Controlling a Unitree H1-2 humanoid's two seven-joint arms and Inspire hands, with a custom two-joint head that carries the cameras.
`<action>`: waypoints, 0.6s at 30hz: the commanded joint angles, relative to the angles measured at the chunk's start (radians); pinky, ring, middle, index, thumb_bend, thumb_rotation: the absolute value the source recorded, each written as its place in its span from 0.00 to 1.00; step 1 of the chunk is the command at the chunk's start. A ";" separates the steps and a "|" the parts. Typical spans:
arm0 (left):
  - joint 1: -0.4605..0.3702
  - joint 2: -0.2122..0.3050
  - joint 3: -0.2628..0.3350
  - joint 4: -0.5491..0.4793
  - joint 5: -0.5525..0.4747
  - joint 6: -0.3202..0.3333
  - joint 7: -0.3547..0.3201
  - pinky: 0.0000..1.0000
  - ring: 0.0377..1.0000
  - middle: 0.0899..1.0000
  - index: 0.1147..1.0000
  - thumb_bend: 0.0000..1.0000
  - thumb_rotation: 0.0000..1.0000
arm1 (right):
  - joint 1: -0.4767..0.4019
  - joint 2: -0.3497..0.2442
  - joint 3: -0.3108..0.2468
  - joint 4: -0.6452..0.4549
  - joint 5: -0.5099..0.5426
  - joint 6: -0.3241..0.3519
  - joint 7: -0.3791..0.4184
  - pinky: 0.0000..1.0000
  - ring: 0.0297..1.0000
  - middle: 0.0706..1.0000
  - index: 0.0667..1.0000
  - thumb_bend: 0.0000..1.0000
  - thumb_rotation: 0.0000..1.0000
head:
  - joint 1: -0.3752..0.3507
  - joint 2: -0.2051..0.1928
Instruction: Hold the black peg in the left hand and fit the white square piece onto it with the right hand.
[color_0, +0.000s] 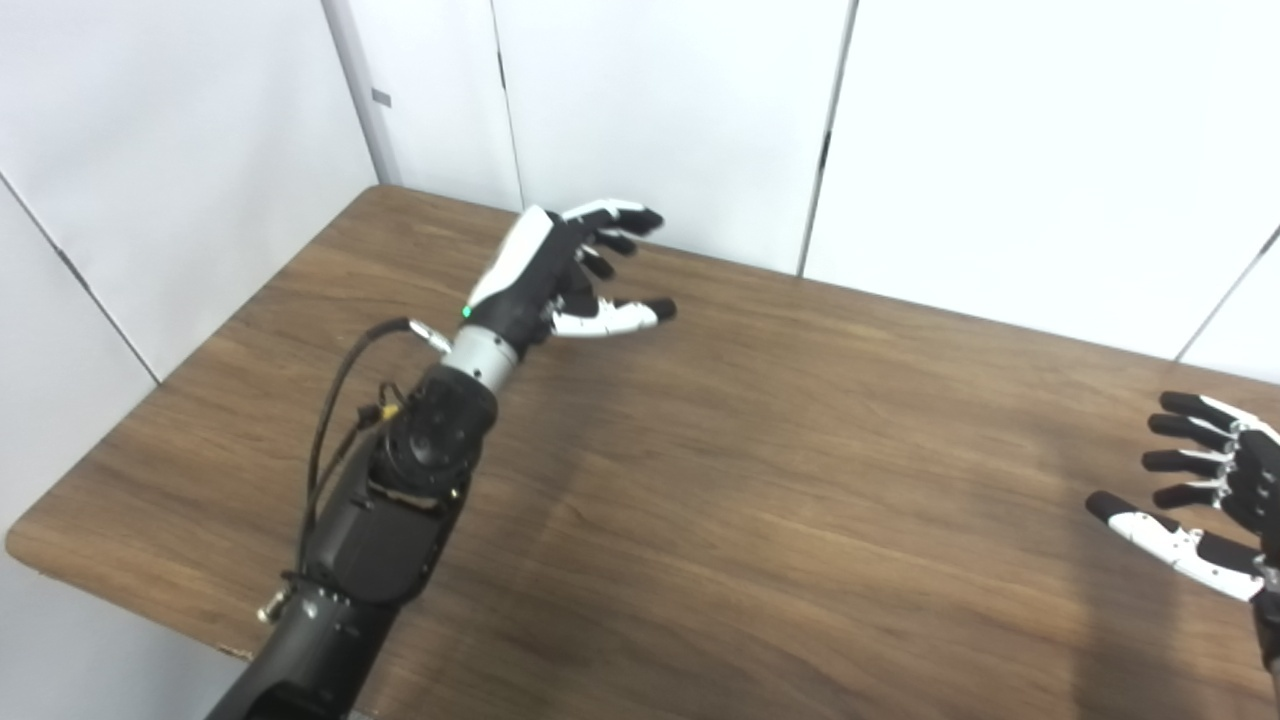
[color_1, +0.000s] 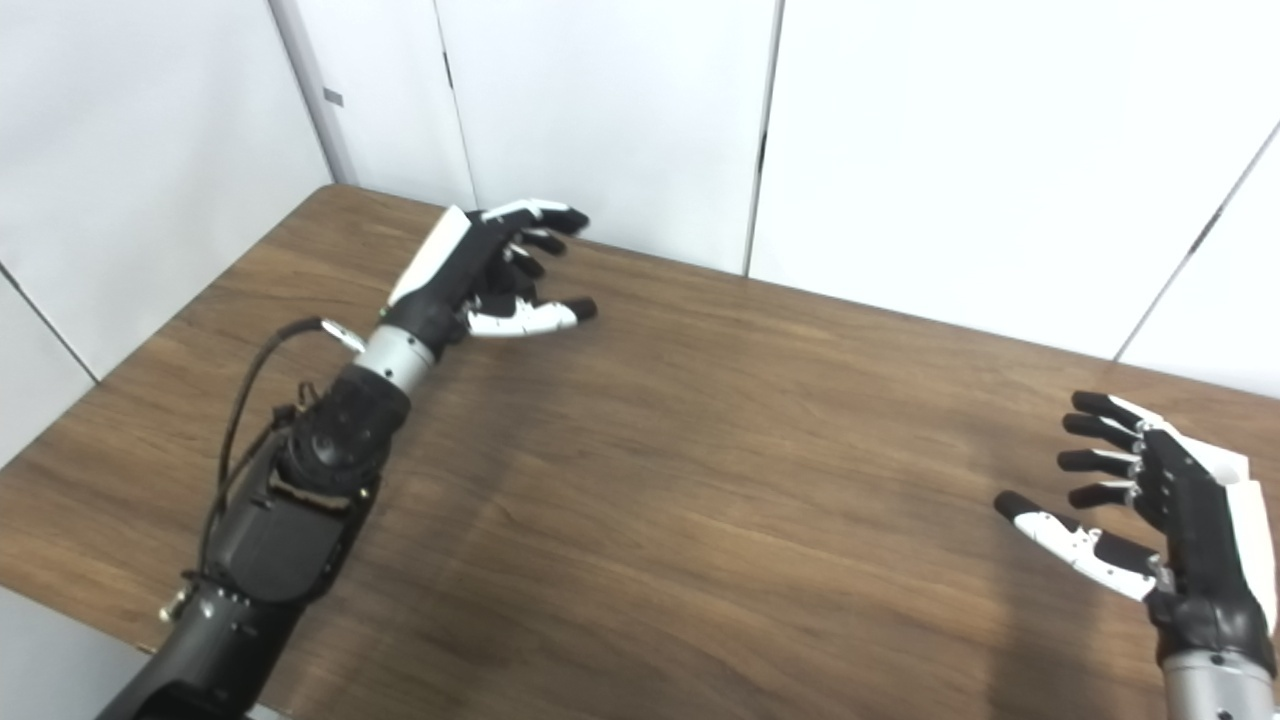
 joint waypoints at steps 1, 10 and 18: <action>-0.058 0.026 0.016 -0.037 0.026 0.025 0.014 0.70 0.78 0.78 0.70 0.81 0.22 | -0.029 -0.007 -0.006 -0.034 0.006 -0.016 0.001 0.49 0.62 0.71 0.73 0.58 0.00 | 0.001 0.001; -0.119 0.112 0.001 -0.003 0.201 0.066 0.031 0.68 0.83 0.83 0.76 0.82 0.22 | -0.024 -0.014 -0.007 -0.035 0.014 -0.026 0.001 0.50 0.61 0.70 0.74 0.57 0.00 | -0.002 -0.002; -0.164 0.184 -0.031 0.079 0.314 0.076 0.037 0.75 0.88 0.88 0.82 0.89 0.29 | -0.019 -0.005 -0.012 -0.040 0.018 -0.055 -0.012 0.47 0.60 0.69 0.72 0.55 0.00 | -0.002 -0.005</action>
